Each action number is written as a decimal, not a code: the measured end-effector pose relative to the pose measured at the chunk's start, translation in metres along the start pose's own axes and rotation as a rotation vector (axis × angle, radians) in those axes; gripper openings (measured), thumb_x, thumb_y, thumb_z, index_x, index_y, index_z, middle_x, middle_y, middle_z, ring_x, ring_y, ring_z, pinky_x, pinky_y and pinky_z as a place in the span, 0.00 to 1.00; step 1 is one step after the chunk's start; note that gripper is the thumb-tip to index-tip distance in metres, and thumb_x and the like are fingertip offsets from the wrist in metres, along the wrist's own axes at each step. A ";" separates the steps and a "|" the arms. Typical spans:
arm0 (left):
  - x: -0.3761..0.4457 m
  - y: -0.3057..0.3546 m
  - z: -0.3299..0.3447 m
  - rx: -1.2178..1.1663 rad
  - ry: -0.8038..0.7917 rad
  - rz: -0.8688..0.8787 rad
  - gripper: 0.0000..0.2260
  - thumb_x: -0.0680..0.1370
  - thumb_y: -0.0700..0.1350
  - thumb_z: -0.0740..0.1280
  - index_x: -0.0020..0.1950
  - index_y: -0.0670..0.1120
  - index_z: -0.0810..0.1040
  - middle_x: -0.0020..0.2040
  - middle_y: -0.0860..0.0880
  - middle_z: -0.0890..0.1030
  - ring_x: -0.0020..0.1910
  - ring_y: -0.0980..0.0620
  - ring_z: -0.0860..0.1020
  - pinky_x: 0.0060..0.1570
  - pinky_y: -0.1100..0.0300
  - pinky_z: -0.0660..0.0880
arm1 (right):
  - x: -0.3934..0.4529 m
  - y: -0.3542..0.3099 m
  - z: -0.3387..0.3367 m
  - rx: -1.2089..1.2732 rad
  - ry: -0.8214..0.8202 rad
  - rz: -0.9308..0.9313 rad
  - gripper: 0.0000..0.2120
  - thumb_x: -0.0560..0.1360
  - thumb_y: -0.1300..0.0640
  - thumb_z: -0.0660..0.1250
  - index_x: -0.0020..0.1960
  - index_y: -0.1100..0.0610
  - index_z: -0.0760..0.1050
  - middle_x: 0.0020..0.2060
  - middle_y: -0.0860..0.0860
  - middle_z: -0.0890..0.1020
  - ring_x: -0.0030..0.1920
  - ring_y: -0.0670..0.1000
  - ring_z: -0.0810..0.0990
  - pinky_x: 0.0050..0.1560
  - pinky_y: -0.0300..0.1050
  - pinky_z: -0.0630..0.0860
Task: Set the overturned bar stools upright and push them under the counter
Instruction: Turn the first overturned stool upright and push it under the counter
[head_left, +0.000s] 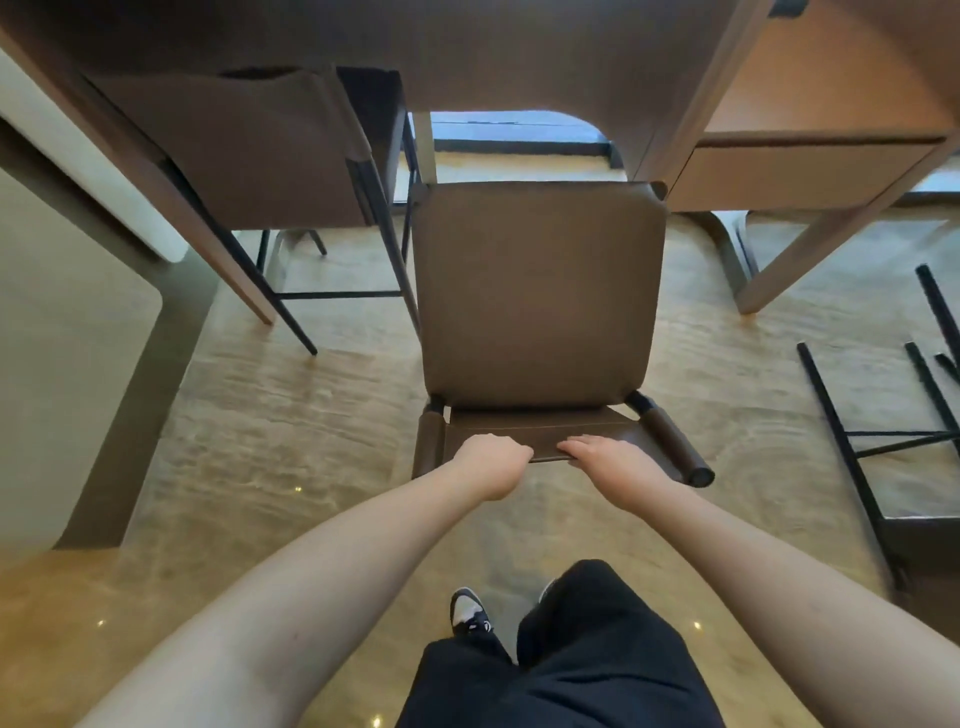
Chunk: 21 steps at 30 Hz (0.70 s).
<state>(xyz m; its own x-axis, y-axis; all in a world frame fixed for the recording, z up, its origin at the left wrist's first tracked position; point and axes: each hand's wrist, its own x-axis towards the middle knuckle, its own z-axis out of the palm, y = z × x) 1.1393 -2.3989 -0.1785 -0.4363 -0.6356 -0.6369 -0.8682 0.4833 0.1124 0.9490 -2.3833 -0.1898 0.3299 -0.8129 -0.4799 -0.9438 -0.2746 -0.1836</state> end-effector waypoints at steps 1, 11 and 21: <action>0.003 -0.005 -0.010 -0.014 0.007 0.013 0.20 0.80 0.36 0.57 0.72 0.47 0.71 0.60 0.44 0.80 0.55 0.42 0.80 0.43 0.53 0.72 | 0.004 0.001 -0.011 0.009 -0.001 0.010 0.21 0.84 0.57 0.59 0.76 0.49 0.65 0.74 0.50 0.71 0.73 0.52 0.71 0.70 0.49 0.70; 0.049 -0.059 -0.125 -0.010 -0.034 0.021 0.23 0.79 0.34 0.56 0.72 0.50 0.72 0.56 0.45 0.80 0.39 0.48 0.76 0.38 0.53 0.72 | 0.068 0.032 -0.105 -0.051 0.172 -0.083 0.12 0.84 0.49 0.58 0.65 0.51 0.73 0.52 0.50 0.83 0.49 0.54 0.83 0.38 0.45 0.69; 0.098 -0.121 -0.238 -0.096 0.089 -0.177 0.24 0.77 0.32 0.56 0.69 0.52 0.71 0.57 0.43 0.79 0.51 0.41 0.79 0.44 0.53 0.74 | 0.171 0.067 -0.215 -0.099 0.260 -0.102 0.13 0.76 0.65 0.60 0.57 0.54 0.69 0.38 0.49 0.76 0.33 0.57 0.70 0.35 0.48 0.64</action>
<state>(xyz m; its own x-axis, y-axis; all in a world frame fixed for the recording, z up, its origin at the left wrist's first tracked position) 1.1450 -2.6631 -0.0731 -0.2909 -0.7582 -0.5835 -0.9497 0.3029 0.0799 0.9387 -2.6511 -0.1002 0.4198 -0.8792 -0.2255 -0.9073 -0.4003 -0.1286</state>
